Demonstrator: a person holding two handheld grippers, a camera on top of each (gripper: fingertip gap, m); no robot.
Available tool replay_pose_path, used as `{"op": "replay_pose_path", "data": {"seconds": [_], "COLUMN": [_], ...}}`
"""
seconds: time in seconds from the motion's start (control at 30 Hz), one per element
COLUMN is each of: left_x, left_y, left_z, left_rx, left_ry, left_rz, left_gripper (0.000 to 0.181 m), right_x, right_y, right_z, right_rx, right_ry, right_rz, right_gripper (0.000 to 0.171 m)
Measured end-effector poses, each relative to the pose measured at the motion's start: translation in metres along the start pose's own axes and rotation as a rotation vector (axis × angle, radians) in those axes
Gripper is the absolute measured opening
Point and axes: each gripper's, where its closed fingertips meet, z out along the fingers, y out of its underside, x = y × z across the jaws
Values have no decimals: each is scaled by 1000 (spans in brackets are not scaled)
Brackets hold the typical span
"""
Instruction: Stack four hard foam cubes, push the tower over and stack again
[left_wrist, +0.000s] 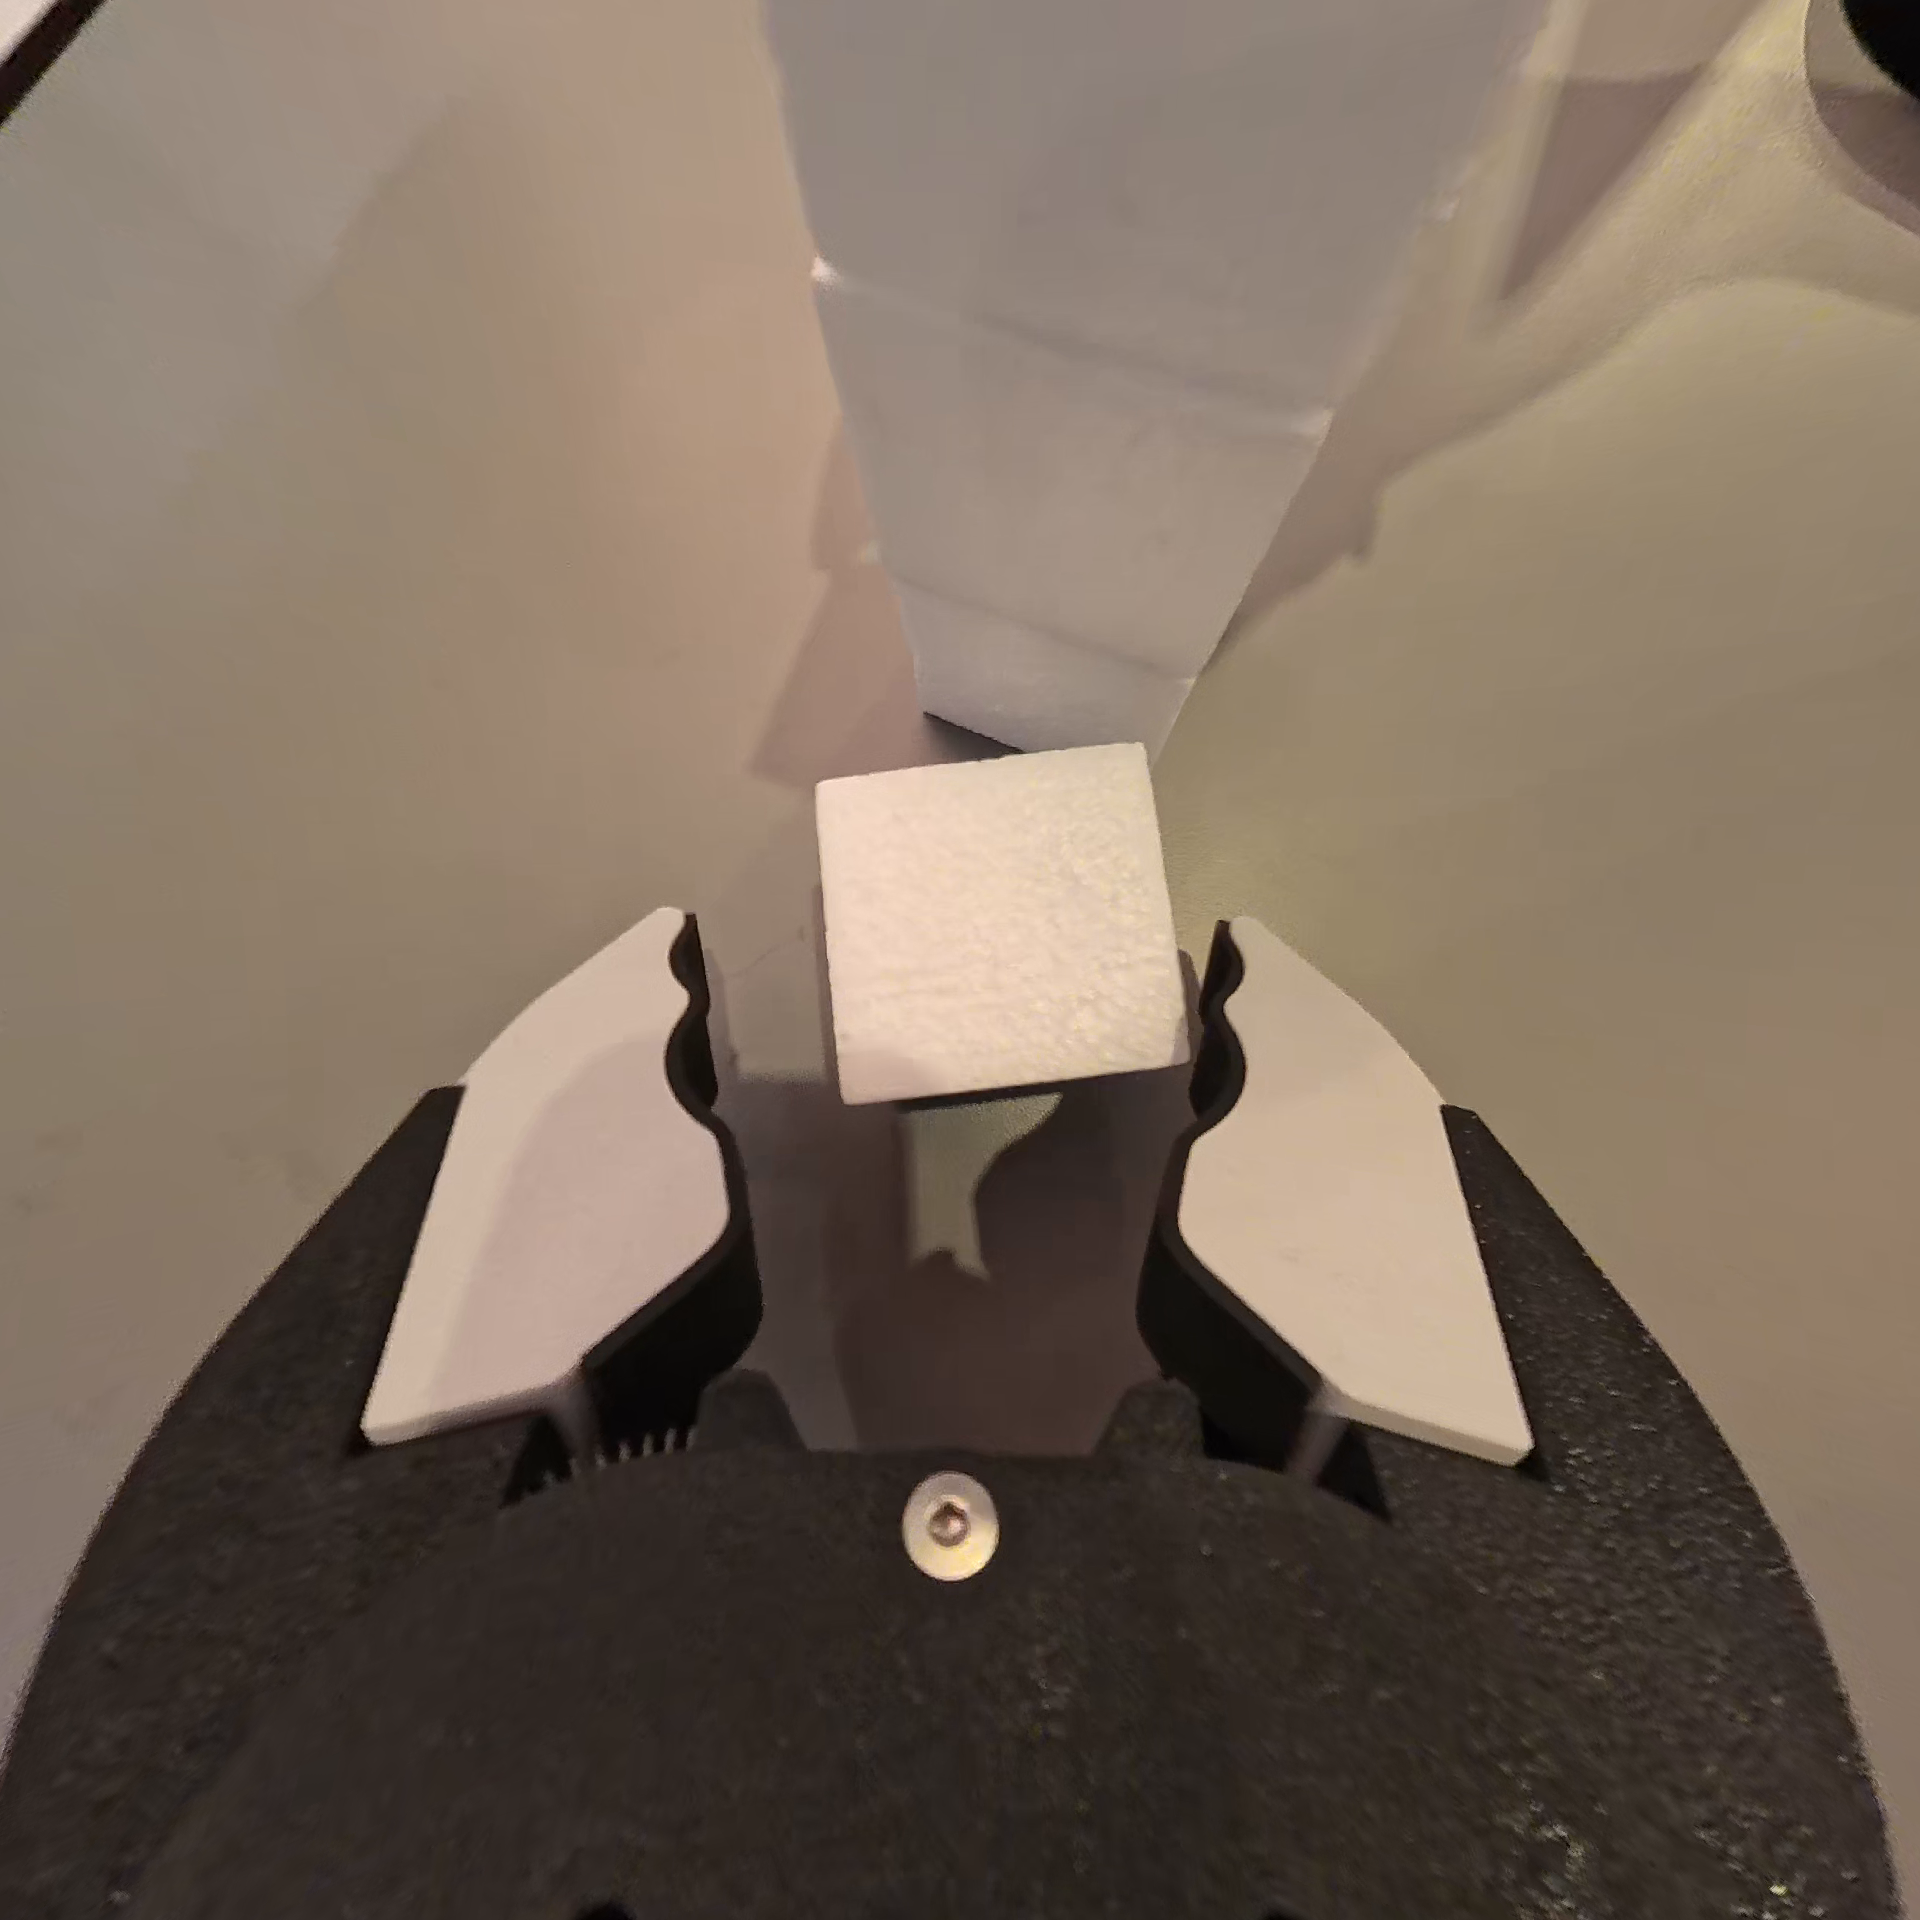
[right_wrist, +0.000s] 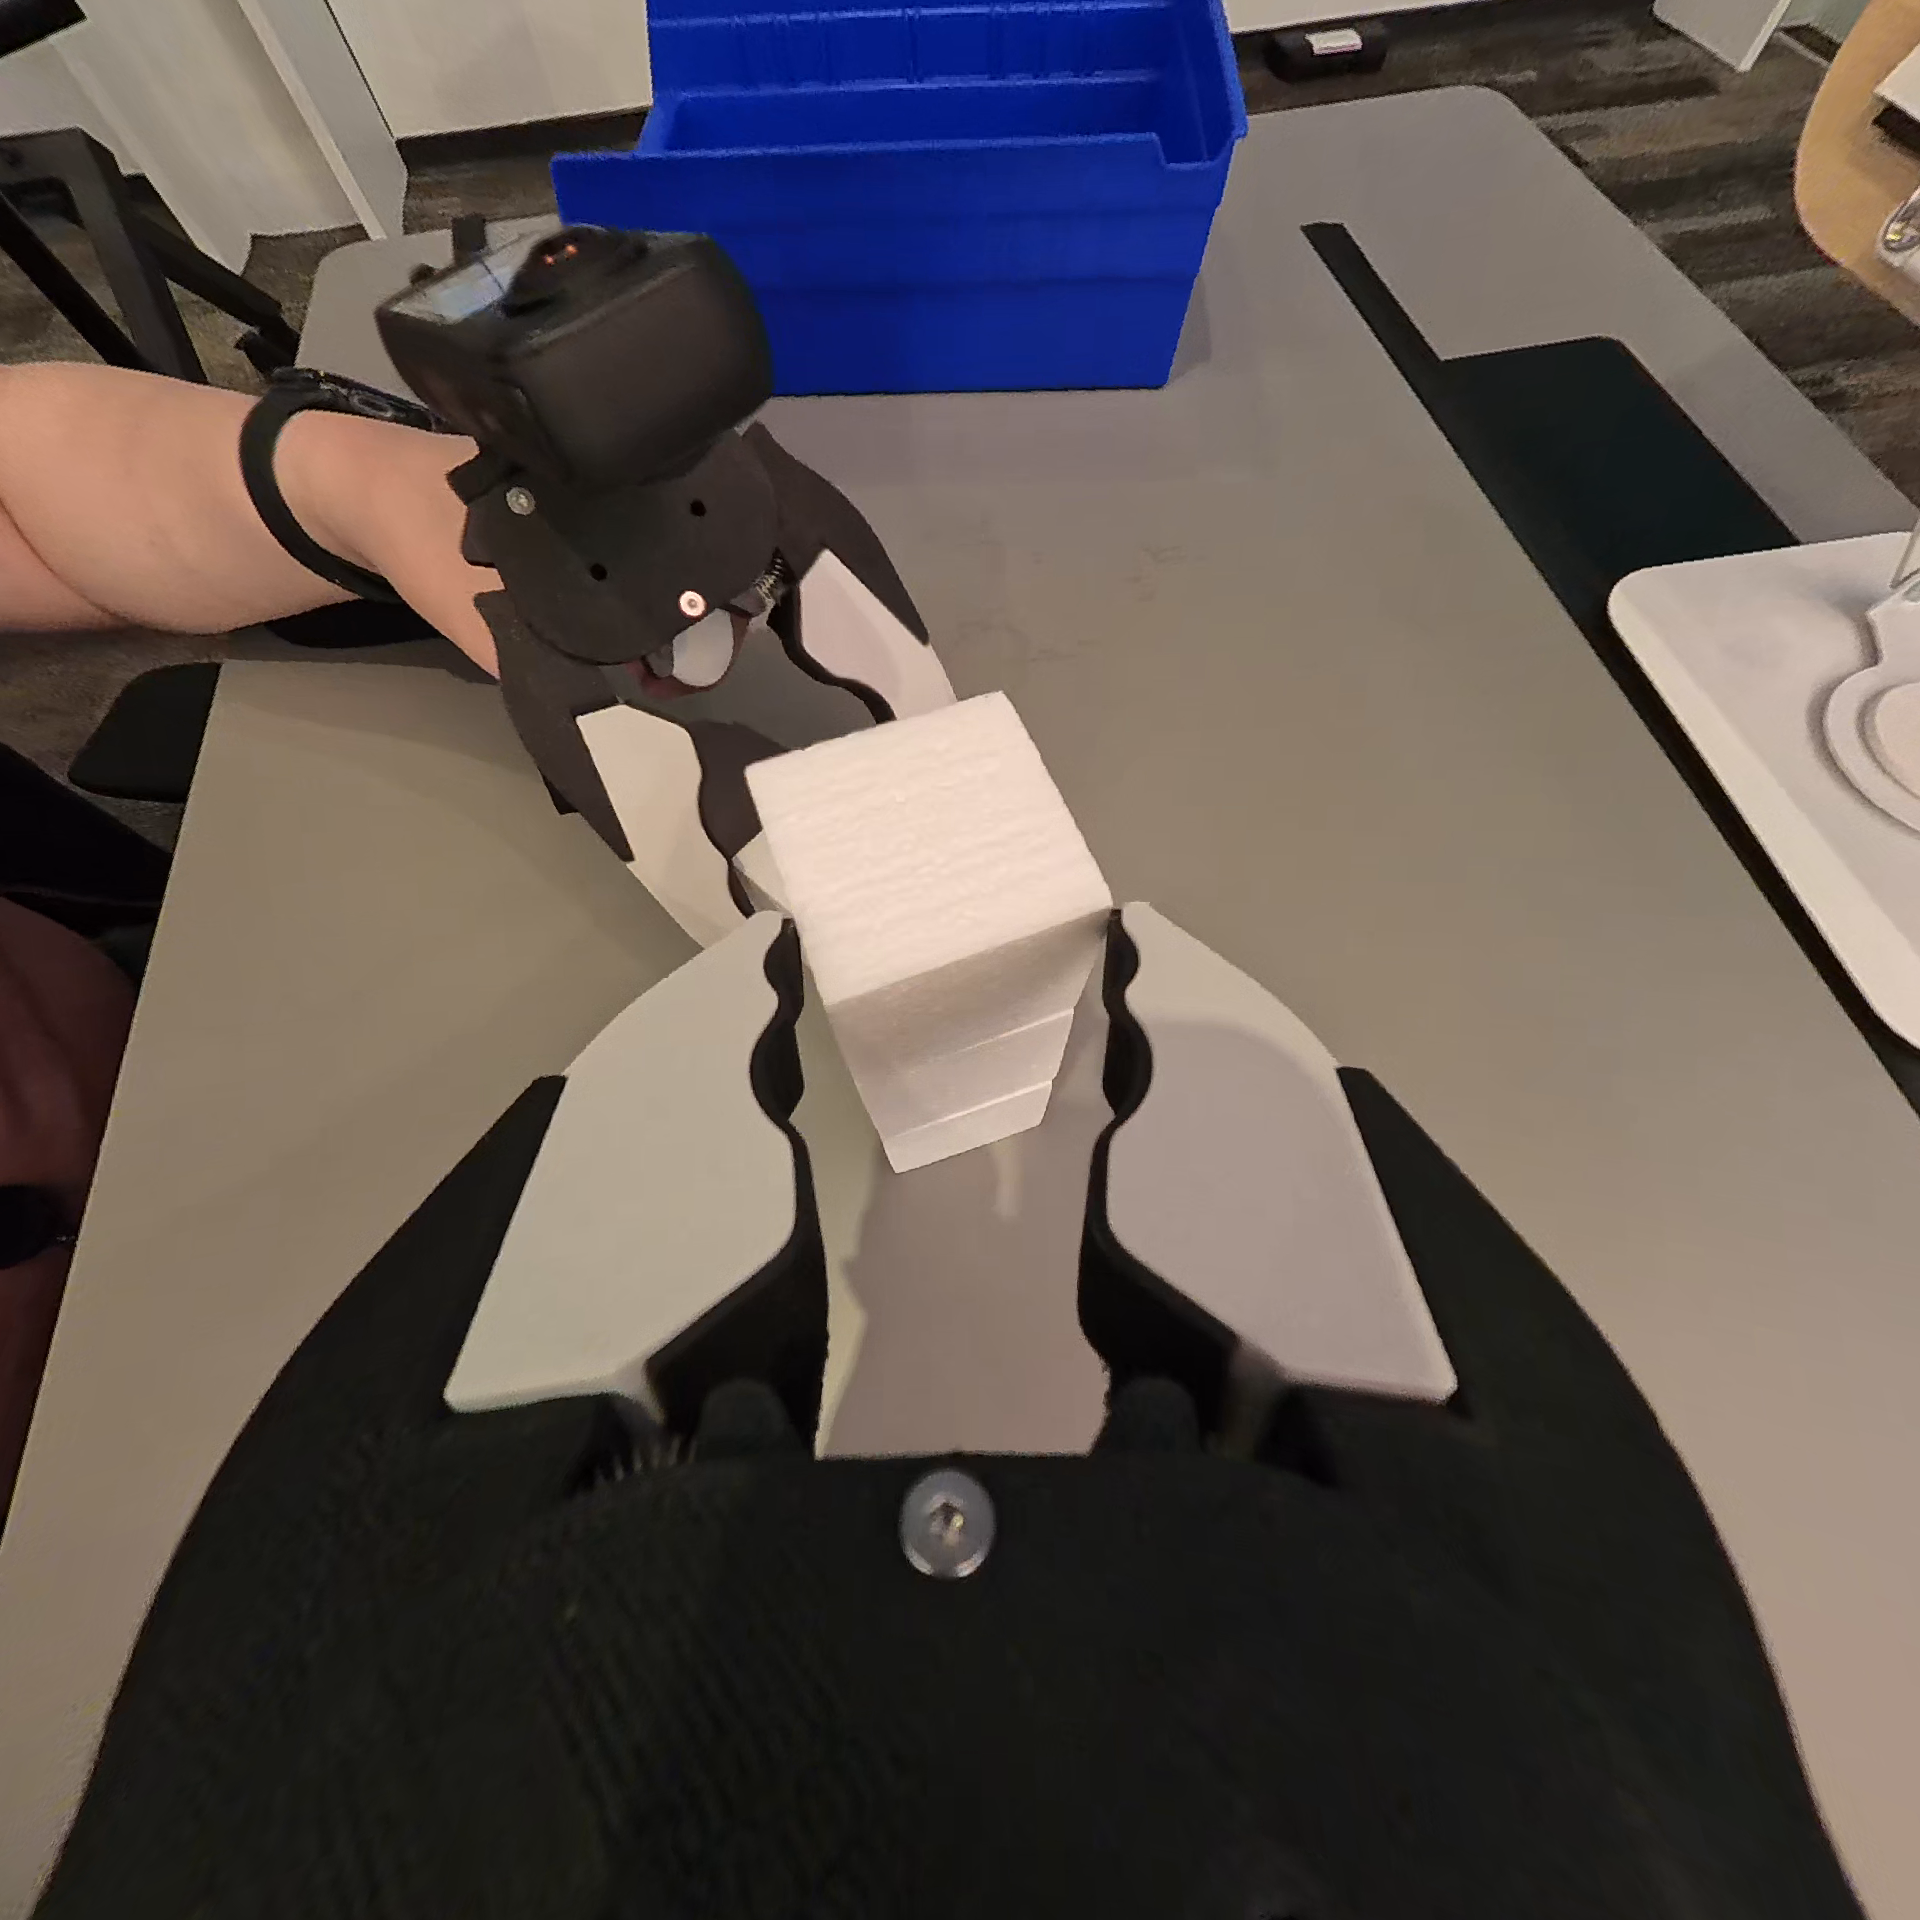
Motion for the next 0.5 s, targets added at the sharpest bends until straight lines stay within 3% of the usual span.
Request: {"op": "replay_pose_path", "data": {"seconds": [0.13,0.27,0.5], "left_x": [-1,-4,-18], "left_y": [1,3,-5], "left_z": [5,10,-15], "left_rx": [-2,-5,38], "left_ry": [-11,-28,-43], "left_rz": [0,8,-16], "left_gripper": [80,69,68], "right_x": [-3,-9,11], "right_y": [-2,-8,33], "right_z": [-1,-17,-53], "right_rx": [31,151,242], "right_ry": [9,-11,8], "right_rz": [-44,-77,48], "right_gripper": [72,76,73]}}
